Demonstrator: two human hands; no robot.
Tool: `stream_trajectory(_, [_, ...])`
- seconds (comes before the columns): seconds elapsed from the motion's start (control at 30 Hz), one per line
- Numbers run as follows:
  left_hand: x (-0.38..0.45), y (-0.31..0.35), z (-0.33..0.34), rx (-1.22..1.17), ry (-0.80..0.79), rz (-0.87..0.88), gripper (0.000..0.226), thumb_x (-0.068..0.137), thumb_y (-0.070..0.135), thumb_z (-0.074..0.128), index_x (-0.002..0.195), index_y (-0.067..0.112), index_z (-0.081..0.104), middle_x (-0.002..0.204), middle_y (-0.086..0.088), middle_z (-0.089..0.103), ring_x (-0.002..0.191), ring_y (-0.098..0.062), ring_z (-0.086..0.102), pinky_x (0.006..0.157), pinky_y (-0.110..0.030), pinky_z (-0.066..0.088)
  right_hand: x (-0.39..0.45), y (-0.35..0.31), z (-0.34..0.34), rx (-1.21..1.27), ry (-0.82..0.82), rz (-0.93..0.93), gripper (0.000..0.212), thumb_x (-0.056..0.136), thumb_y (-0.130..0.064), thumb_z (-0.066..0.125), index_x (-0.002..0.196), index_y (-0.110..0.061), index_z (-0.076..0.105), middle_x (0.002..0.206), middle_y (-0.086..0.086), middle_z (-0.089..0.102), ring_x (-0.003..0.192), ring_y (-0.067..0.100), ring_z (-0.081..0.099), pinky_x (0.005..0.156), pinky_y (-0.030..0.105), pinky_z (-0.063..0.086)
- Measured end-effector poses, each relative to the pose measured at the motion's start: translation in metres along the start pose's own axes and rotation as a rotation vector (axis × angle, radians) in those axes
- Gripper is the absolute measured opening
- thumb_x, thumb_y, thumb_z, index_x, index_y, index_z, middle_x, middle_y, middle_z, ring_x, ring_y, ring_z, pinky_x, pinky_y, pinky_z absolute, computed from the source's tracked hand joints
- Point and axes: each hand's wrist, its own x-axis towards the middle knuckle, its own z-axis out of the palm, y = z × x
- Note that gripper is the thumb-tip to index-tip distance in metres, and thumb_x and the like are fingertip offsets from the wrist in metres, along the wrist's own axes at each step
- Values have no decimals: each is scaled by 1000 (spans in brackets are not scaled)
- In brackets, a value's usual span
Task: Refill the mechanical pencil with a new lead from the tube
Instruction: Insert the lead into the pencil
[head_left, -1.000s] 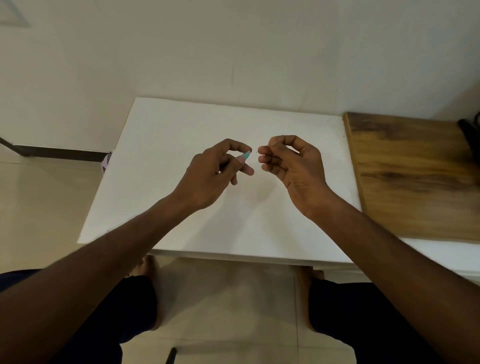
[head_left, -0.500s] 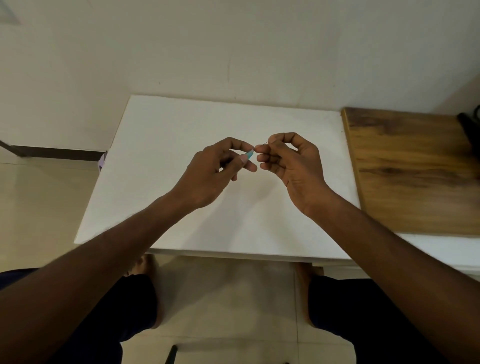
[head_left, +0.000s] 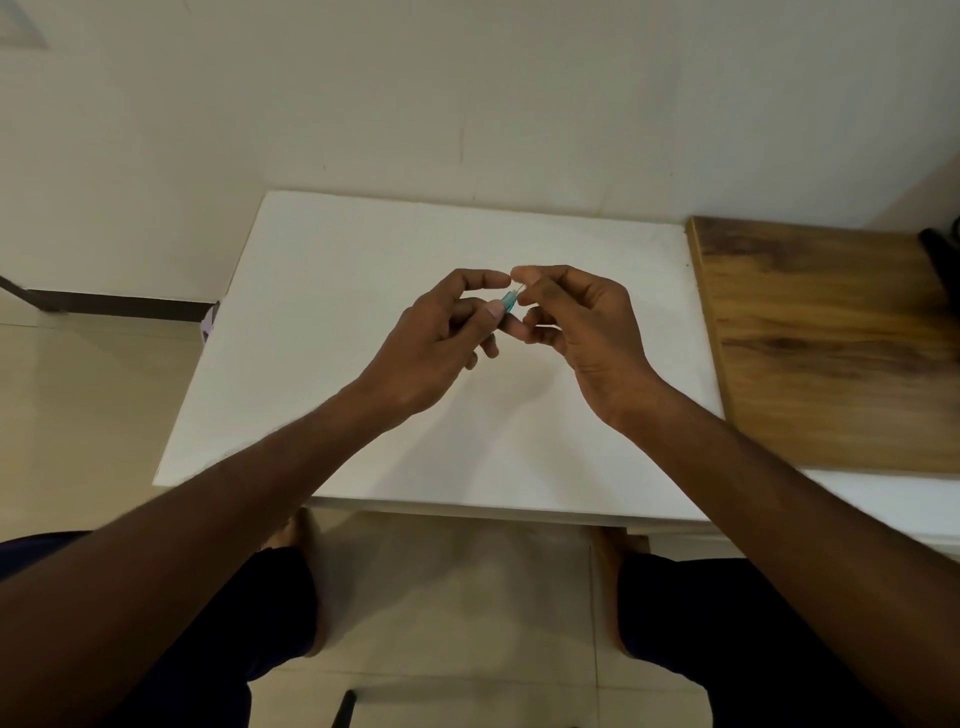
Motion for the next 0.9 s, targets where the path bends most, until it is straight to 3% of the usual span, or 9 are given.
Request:
stream_trajectory(0.1, [0,2,2,-69,3,29,33,116,23,46,148,19,51,109,0,82,84,-12,64,74,-30,52,5,-4,-7,7,95,0,16,105,-21,66,108,-17,82,85,1,75,74,16,69,76,31,62])
stream_trajectory(0.2, [1,4,1,-109,20,97,39,116,23,46,155,21,44,109,-1,81,83,-12,63,74,-28,53,12,-5,-19,-95,186,39,15,104,-19,65,103,-17,80,82,-1,77,73,14,71,76,31,64])
stream_trajectory(0.33, [3,7,1,-144,28,217,51,117,19,46,165,27,30,106,-4,79,83,-16,65,75,-31,54,21,-6,-37,-439,235,-37,14,103,-24,65,100,-20,79,80,-5,79,67,9,74,68,28,64])
stream_trajectory(0.47, [5,10,1,-142,57,238,39,118,20,43,157,25,45,106,-2,78,85,-18,67,77,-31,56,26,-9,-51,-868,183,-198,11,101,-22,67,97,-20,77,81,-10,77,67,10,73,66,11,54])
stream_trajectory(0.53, [7,11,1,-146,81,222,31,118,19,42,146,19,55,105,-3,76,83,-17,66,76,-31,55,27,-9,-60,-1154,115,-274,10,101,-19,68,101,-18,78,88,-5,77,72,12,70,74,19,56])
stream_trajectory(0.6, [7,12,1,-154,99,204,29,118,16,41,141,15,58,103,-4,75,81,-16,65,74,-30,55,29,-5,-68,-1290,60,-262,11,100,-16,69,103,-18,79,93,-2,79,80,16,70,79,29,57])
stream_trajectory(0.7, [7,13,1,-167,101,188,29,118,16,41,143,16,56,104,-5,76,80,-16,65,73,-30,55,32,5,-74,-1309,-24,-144,10,99,-18,73,107,-18,80,95,1,79,82,17,71,82,25,52])
stream_trajectory(0.8, [7,15,1,-186,94,170,35,117,20,45,151,24,50,107,-4,79,80,-17,66,73,-31,56,34,16,-71,-1351,-50,-53,16,97,-30,78,108,-19,79,98,5,76,89,21,71,88,31,59])
stream_trajectory(0.9, [9,12,1,-168,112,134,32,117,19,46,147,16,58,107,-1,79,80,-16,67,73,-30,55,36,22,-65,-1386,-25,-20,14,95,-32,78,97,-18,78,100,8,73,87,25,72,82,33,60])
